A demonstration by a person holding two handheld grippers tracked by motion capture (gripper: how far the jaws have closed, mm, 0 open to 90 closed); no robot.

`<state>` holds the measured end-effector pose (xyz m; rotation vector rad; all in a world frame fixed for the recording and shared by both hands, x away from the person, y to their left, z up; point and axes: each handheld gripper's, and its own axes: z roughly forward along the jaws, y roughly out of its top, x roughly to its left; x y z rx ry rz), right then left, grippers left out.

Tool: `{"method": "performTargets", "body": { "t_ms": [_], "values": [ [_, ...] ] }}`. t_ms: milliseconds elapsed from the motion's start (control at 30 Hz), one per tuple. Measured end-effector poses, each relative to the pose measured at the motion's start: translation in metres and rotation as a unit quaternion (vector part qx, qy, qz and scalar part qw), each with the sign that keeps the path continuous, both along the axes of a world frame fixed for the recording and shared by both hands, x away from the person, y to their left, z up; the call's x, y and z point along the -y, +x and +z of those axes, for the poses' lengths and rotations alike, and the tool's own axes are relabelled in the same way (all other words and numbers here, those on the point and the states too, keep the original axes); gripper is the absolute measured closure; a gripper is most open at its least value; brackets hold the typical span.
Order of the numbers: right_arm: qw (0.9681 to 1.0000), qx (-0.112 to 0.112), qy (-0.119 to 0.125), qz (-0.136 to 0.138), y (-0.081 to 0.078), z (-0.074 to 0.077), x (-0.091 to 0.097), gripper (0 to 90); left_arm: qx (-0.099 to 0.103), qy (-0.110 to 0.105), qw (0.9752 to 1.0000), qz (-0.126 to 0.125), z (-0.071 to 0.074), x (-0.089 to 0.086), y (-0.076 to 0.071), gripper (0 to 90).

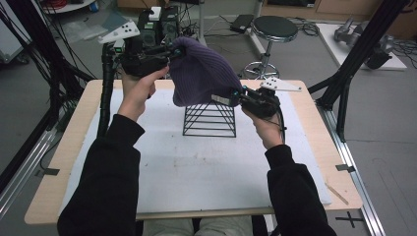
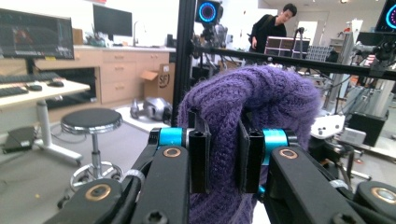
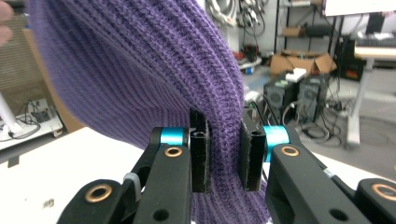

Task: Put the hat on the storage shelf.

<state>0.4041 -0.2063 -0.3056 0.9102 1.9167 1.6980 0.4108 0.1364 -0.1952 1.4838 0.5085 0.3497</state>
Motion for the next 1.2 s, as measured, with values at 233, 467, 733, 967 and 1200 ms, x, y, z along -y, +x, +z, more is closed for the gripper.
{"method": "performTargets", "body": {
  "t_ms": [233,467,733,967,1200],
  "values": [
    [0.9989,-0.043,-0.019,-0.009,0.004,-0.015,0.004,78.0,-0.02,0.017,0.9996,-0.005,-0.015,0.011,0.005,78.0],
    [0.9968,-0.068,-0.037,-0.023,0.005,-0.035,0.006,78.1,-0.044,0.031,0.9986,-0.003,-0.036,0.017,0.011,77.9],
    [0.9919,-0.108,-0.054,-0.04,0.011,-0.058,0.007,78.1,-0.067,0.054,0.9963,-0.004,-0.058,0.027,0.018,77.9],
    [0.9885,-0.128,-0.064,-0.049,0.015,-0.07,0.004,78.0,-0.08,0.058,0.9951,0.0,-0.07,0.027,0.02,77.9],
    [0.9845,-0.145,-0.074,-0.066,0.018,-0.086,0.006,77.3,-0.09,0.084,0.9924,-0.006,-0.078,0.034,0.021,77.4]
  ]
}}
